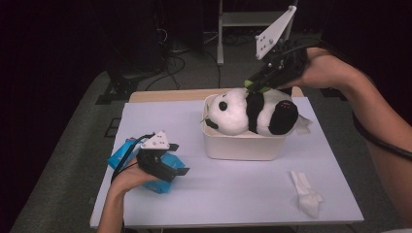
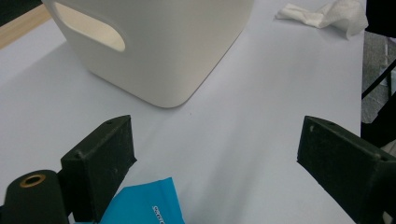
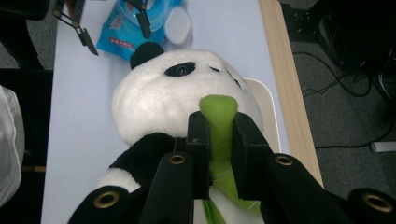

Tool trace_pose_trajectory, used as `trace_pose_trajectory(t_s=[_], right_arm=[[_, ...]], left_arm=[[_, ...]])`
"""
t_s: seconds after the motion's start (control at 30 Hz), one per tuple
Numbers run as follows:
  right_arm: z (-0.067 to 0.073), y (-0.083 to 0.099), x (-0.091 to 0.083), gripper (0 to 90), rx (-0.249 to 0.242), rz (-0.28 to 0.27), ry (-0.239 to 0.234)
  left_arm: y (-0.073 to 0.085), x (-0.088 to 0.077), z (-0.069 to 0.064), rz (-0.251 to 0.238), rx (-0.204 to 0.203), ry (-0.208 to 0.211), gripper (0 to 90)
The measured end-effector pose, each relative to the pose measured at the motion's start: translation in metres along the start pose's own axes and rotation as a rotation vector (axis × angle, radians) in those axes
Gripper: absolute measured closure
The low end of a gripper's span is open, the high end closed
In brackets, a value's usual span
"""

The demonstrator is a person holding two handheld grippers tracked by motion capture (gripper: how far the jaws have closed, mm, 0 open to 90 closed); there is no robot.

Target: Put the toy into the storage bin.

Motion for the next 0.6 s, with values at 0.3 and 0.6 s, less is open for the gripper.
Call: trace_pose_trajectory(t_s=[0.3, 0.6], right_arm=[[-0.028, 0.009, 0.026, 78.1, 0.043, 0.024, -0.007], [-0.039, 0.019, 0.054, 78.1, 0.058, 0.047, -0.041]], left_arm=[[0.002, -0.005, 0.001, -0.004, -0.001, -0.005, 9.9], [0.002, -0.005, 0.001, -0.001, -0.003, -0.005, 9.9]])
Point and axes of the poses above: each handheld gripper's, and its own axes: x roughly forward along the jaws, y roughly out of its underside, z roughly to its left, the point moved 4 cm from there along x, roughly forward along the jaws
